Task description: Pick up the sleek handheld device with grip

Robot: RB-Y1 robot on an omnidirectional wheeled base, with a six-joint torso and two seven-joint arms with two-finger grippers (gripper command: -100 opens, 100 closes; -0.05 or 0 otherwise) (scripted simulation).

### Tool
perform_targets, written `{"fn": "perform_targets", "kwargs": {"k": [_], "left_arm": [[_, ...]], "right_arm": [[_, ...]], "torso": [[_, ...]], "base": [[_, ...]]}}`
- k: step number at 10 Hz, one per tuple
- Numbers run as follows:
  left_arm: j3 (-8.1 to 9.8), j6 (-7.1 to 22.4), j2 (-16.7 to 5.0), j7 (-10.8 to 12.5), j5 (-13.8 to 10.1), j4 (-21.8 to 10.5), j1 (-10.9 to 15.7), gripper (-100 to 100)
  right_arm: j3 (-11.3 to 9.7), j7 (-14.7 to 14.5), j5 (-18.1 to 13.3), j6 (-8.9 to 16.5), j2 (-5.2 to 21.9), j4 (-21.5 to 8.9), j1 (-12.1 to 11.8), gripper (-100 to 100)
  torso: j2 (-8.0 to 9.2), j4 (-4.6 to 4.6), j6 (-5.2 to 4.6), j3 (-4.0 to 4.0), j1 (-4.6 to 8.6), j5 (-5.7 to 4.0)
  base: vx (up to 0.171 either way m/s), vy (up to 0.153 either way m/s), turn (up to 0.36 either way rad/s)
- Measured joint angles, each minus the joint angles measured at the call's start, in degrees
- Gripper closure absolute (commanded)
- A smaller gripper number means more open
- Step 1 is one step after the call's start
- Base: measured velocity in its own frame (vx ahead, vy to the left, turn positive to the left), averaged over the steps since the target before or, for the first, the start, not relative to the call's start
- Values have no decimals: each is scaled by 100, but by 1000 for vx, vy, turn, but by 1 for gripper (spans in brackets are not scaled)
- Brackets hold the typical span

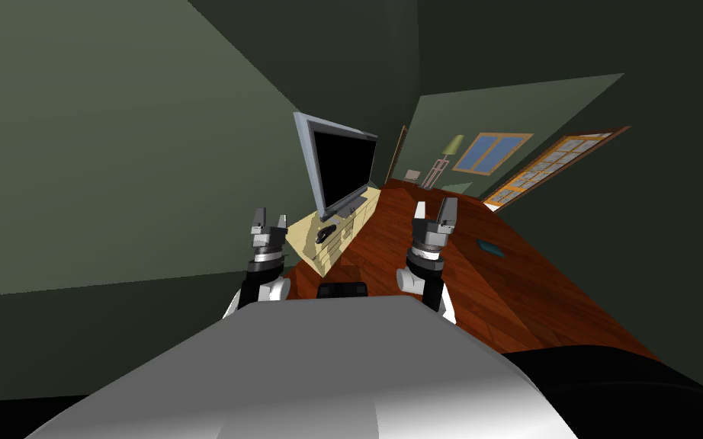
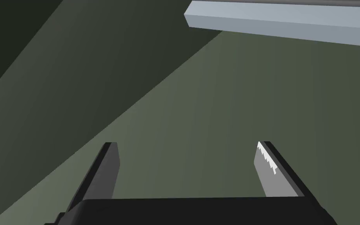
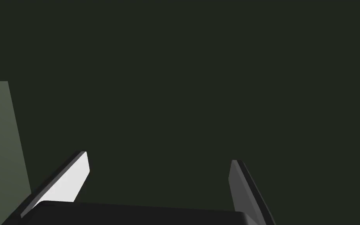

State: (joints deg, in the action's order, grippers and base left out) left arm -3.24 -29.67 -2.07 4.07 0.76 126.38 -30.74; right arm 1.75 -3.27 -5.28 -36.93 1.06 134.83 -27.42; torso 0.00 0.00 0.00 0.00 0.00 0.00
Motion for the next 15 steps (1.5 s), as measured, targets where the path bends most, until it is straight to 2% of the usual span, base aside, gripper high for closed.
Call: {"fn": "perform_targets", "kwargs": {"k": [3, 7, 15], "left_arm": [[29, 297, -292, 123, -51, -72, 100, -100], [25, 1007, -635, 398, -123, -269, 342, -100], [50, 2216, -989, 851, -219, -525, 670, -100]], "right_arm": [[0, 0, 0, 0, 0, 0, 0, 0], [0, 0, 0, 0, 0, 0, 0, 0], [0, 0, 0, 0, 0, 0, 0, 0]], "torso": [[-2, 1, 0, 1, 8, -2], [-1, 0, 0, 1, 19, -4], [0, 0, 0, 0, 14, -3]], "base": [[3, -24, 0], [-3, -43, 0], [-4, -34, -1]]}}
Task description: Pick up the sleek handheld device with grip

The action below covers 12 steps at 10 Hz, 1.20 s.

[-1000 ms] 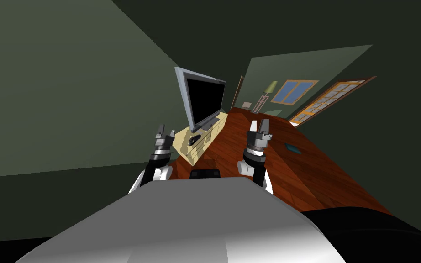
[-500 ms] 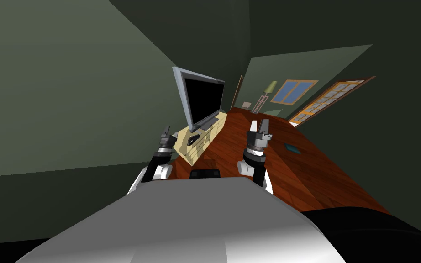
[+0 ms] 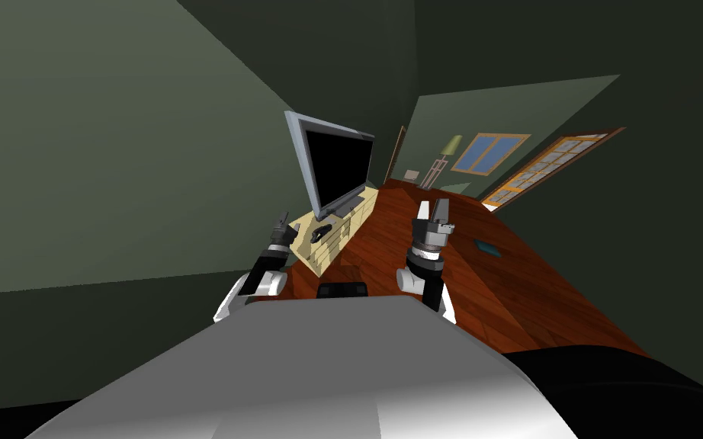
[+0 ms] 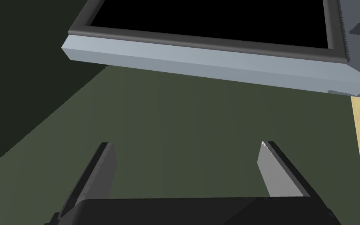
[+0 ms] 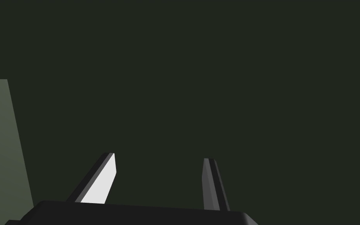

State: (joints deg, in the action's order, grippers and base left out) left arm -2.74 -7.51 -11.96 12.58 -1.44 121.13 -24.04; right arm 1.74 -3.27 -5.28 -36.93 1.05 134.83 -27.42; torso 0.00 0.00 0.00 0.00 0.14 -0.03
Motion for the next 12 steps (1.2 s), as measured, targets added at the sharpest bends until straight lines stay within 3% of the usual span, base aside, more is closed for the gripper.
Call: {"fn": "perform_targets", "kwargs": {"k": [12], "left_arm": [[68, 1863, -421, 708, -180, -387, 512, -100]], "right_arm": [[0, 0, 0, 0, 0, 0, 0, 0]], "torso": [[-1, 0, 1, 1, -7, 1]], "base": [[2, -35, -1]]}}
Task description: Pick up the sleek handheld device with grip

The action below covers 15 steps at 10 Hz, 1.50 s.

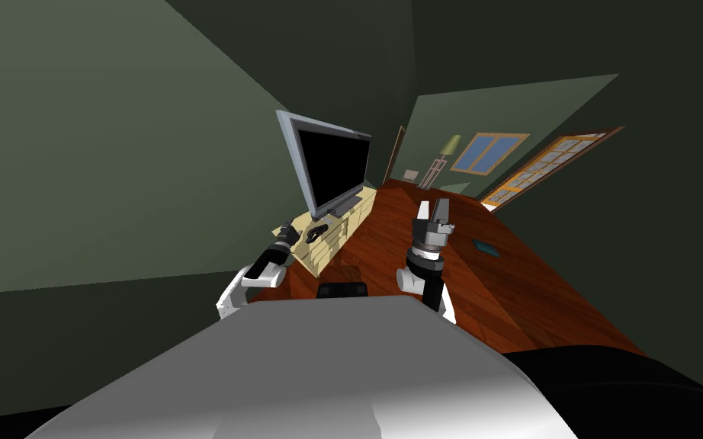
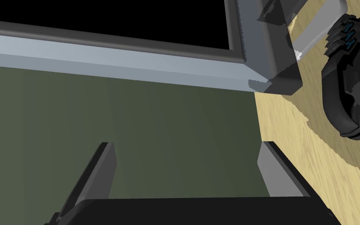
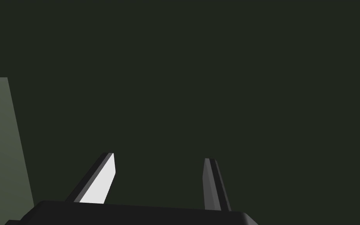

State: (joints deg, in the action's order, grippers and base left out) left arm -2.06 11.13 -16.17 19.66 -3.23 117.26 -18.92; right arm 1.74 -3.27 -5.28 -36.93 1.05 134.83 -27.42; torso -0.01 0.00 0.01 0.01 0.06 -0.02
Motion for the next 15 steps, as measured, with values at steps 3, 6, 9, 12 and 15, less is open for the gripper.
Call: {"fn": "perform_targets", "kwargs": {"k": [3, 6, 9, 12, 15], "left_arm": [[21, 419, -104, 181, -82, -122, 111, -100], [39, 920, -158, 348, -147, -236, 246, -100], [67, 1403, -213, 528, -243, -374, 386, -100], [110, 1820, -304, 694, -380, -481, 464, -100], [156, 2264, -359, 859, -528, -607, 586, -100]], "right_arm": [[0, 0, 0, 0, 0, 0, 0, 0], [0, 0, 0, 0, 0, 0, 0, 0], [0, 0, 0, 0, 0, 0, 0, 0], [0, 0, 0, 0, 0, 0, 0, 0], [0, 0, 0, 0, 0, 0, -1, 0]], "torso": [[-5, 1, 0, 3, 6, -1], [-7, 2, 0, 4, 3, -1], [-12, 3, 0, 7, 1, 0], [-13, 3, 0, 7, -3, 1], [-21, 5, 0, 12, -2, 0]], "base": [[14, -33, 1], [22, -30, 0], [31, -22, 1], [37, -18, 2], [52, -13, 3]]}}
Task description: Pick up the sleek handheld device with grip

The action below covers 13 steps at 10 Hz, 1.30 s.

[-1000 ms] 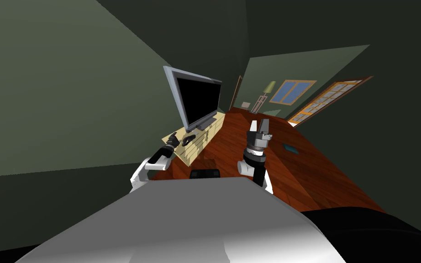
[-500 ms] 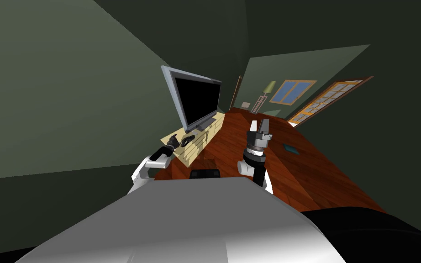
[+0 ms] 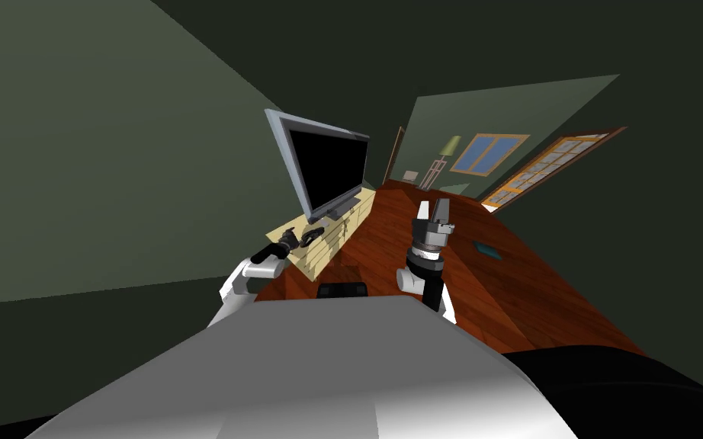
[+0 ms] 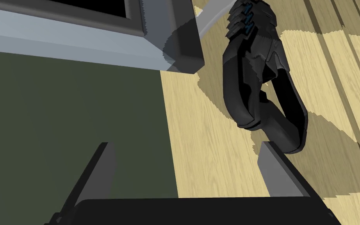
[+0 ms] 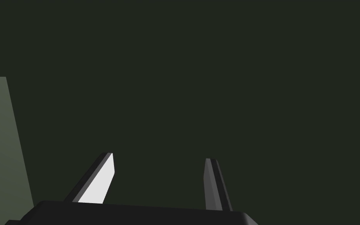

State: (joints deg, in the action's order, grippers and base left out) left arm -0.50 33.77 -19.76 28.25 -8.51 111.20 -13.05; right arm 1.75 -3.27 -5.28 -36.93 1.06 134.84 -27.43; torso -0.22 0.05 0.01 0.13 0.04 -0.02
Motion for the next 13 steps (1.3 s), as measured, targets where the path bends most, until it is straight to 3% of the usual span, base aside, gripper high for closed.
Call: {"fn": "perform_targets", "kwargs": {"k": [4, 13], "left_arm": [[54, 553, -37, 191, -186, -220, 180, -100], [253, 1831, -105, 694, -970, -860, 532, -100]], "right_arm": [[0, 0, 0, 0, 0, 0, 0, 0], [0, 0, 0, 0, 0, 0, 0, 0]], "torso": [[-1, 0, 0, 1, -5, 1], [-9, 2, 0, 6, -4, 1]], "base": [[65, -6, 3], [90, 0, 5]]}}
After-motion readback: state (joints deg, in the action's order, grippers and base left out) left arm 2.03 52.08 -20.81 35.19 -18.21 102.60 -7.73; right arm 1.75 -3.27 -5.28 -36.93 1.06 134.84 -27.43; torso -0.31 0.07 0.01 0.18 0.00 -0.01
